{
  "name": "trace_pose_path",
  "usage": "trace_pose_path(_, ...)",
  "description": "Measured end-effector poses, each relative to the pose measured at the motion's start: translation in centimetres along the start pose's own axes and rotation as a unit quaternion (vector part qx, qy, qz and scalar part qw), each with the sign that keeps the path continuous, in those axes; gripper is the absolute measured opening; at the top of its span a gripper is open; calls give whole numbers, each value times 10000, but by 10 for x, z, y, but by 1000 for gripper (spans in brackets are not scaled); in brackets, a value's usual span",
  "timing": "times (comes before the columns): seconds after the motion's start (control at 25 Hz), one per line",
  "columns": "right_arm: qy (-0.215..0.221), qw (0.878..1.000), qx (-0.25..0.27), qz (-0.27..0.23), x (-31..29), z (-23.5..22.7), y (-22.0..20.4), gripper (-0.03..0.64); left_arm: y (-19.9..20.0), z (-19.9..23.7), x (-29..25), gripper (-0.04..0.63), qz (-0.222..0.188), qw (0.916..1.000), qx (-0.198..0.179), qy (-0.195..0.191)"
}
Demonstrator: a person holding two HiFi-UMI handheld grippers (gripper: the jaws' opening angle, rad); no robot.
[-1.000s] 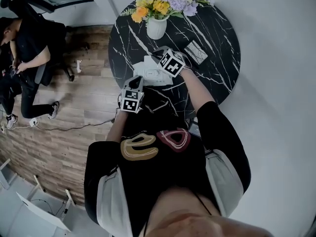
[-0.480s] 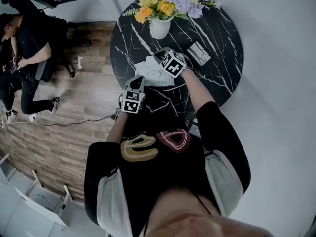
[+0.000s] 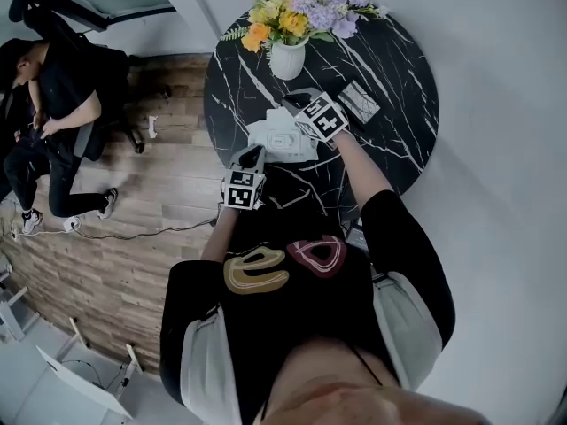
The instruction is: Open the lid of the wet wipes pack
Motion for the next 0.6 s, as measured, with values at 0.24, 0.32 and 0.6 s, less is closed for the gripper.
trace_pose_path(0.24, 227, 9823, -1520, -1074, 32, 1, 2, 133, 0, 0, 3, 21, -174, 9984, 527, -46)
trace_pose_path(0.32, 142, 9772, -1701, -1261, 44, 3, -3, 133, 1, 0, 4, 23, -200, 9979, 621, 13)
trace_pose_path(0.6, -609, 9728, -1625, -1536, 80, 19, -31, 152, 21, -4, 13, 23, -672, 9963, 513, 144)
Point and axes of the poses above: the fingertips, and each gripper's own axes: x backward along the fingers, z to its left, y out of its top, the point moved 6 cm from there along x, backward along the fingers, and after that the axes turned 4 degrees about -z, right-handed, at the moved point
